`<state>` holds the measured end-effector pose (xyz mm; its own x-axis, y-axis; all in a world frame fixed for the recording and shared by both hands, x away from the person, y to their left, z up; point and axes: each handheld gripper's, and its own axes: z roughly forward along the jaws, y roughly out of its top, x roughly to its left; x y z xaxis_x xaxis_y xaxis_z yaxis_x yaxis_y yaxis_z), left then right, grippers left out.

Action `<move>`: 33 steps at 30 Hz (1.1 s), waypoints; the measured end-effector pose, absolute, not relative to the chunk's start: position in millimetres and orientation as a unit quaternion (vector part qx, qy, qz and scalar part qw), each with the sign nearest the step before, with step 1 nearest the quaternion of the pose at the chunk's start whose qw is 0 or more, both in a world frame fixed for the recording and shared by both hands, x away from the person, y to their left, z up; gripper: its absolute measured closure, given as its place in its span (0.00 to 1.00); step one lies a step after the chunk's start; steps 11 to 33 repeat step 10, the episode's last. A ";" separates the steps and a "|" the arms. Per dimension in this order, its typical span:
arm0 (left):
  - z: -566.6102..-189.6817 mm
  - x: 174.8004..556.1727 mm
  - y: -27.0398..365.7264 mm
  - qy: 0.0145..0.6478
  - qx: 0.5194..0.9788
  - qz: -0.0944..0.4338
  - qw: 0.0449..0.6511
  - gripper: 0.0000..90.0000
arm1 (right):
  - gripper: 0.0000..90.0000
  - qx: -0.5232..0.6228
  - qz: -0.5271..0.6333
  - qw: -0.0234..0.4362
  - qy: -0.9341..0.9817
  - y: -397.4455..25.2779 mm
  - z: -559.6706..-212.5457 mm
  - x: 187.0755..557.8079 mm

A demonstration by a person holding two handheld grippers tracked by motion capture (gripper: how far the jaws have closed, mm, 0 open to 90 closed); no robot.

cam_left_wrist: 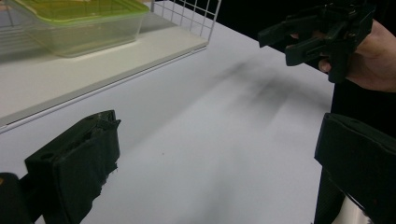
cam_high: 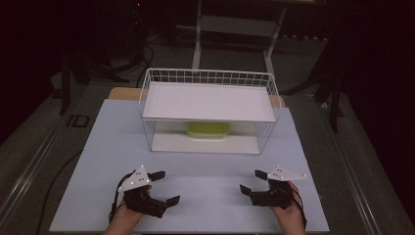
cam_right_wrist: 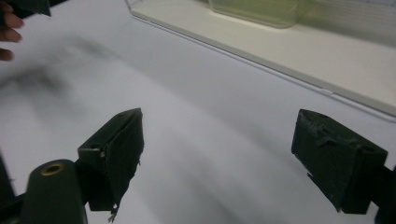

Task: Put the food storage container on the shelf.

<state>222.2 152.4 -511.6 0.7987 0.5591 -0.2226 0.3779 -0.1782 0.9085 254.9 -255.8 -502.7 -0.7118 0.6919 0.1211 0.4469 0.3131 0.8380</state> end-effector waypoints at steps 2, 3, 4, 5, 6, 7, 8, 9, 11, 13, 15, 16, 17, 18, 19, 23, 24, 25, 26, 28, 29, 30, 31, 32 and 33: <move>-511.6 221.7 152.5 0.306 0.764 0.082 0.563 0.01 | 0.19 0.354 0.466 0.132 0.800 -255.8 -502.3 254.7; -511.5 220.9 153.9 0.308 0.761 0.083 0.566 0.01 | 0.19 0.353 0.466 0.135 0.800 -256.2 -502.0 254.5; -511.6 220.7 154.6 0.309 0.759 0.083 0.568 0.01 | 0.19 0.355 0.467 0.133 0.799 -256.5 -502.3 254.6; -511.6 220.5 154.9 0.310 0.758 0.083 0.568 0.01 | 0.19 0.356 0.466 0.133 0.799 -256.5 -502.6 254.7; -511.4 220.2 155.2 0.311 0.758 0.083 0.568 0.01 | 0.19 0.357 0.465 0.133 0.799 -256.7 -502.8 254.8; -511.1 219.7 155.8 0.309 0.758 0.087 0.567 0.01 | 0.19 0.357 0.464 0.131 0.800 -256.8 -503.1 254.9; -510.9 219.1 156.1 0.308 0.759 0.090 0.566 0.01 | 0.19 0.358 0.465 0.130 0.799 -257.0 -503.4 254.8; -510.9 219.1 156.1 0.308 0.759 0.090 0.566 0.01 | 0.19 0.358 0.465 0.130 0.799 -257.0 -503.4 254.8; -511.1 219.0 156.4 0.308 0.758 0.090 0.568 0.01 | 0.19 0.358 0.465 0.131 0.799 -257.1 -503.3 254.6; -511.1 219.0 156.4 0.308 0.758 0.090 0.568 0.01 | 0.19 0.358 0.465 0.131 0.799 -257.1 -503.3 254.6; -511.1 219.0 156.4 0.308 0.758 0.090 0.568 0.01 | 0.19 0.358 0.465 0.131 0.799 -257.1 -503.3 254.6; -511.1 219.0 156.4 0.308 0.758 0.090 0.568 0.01 | 0.19 0.358 0.465 0.131 0.799 -257.1 -503.3 254.6; -511.1 219.0 156.4 0.308 0.758 0.090 0.568 0.01 | 0.19 0.358 0.465 0.131 0.799 -257.1 -503.3 254.6; -511.1 219.0 156.4 0.308 0.758 0.090 0.568 0.01 | 0.19 0.358 0.465 0.131 0.799 -257.1 -503.3 254.6; -511.1 219.0 156.4 0.308 0.758 0.090 0.568 0.01 | 0.19 0.358 0.465 0.131 0.799 -257.1 -503.3 254.6; -511.1 219.0 156.4 0.308 0.758 0.090 0.568 0.01 | 0.19 0.358 0.465 0.131 0.799 -257.1 -503.3 254.6; -511.1 219.0 156.4 0.308 0.758 0.090 0.568 0.01 | 0.19 0.358 0.465 0.131 0.799 -257.1 -503.3 254.6; -511.1 219.0 156.4 0.308 0.758 0.090 0.568 0.01 | 0.19 0.358 0.465 0.131 0.799 -257.1 -503.3 254.6; -511.1 219.0 156.4 0.308 0.758 0.090 0.568 0.01 | 0.19 0.358 0.465 0.131 0.799 -257.1 -503.3 254.6; -511.1 219.0 156.4 0.308 0.758 0.090 0.568 0.01 | 0.19 0.358 0.465 0.131 0.799 -257.1 -503.3 254.6; -511.1 219.0 156.4 0.308 0.758 0.090 0.568 0.01 | 0.19 0.358 0.465 0.131 0.799 -257.1 -503.3 254.6; -511.1 219.0 156.4 0.308 0.758 0.090 0.568 0.01 | 0.19 0.358 0.465 0.131 0.799 -257.1 -503.3 254.6; -511.1 219.0 156.4 0.308 0.758 0.090 0.568 0.01 | 0.19 0.358 0.465 0.131 0.799 -257.1 -503.3 254.6; -511.1 219.0 156.4 0.308 0.758 0.090 0.568 0.01 | 0.19 0.358 0.465 0.131 0.799 -257.1 -503.3 254.6; -511.1 219.0 156.4 0.308 0.758 0.090 0.568 0.01 | 0.19 0.358 0.465 0.131 0.799 -257.1 -503.3 254.6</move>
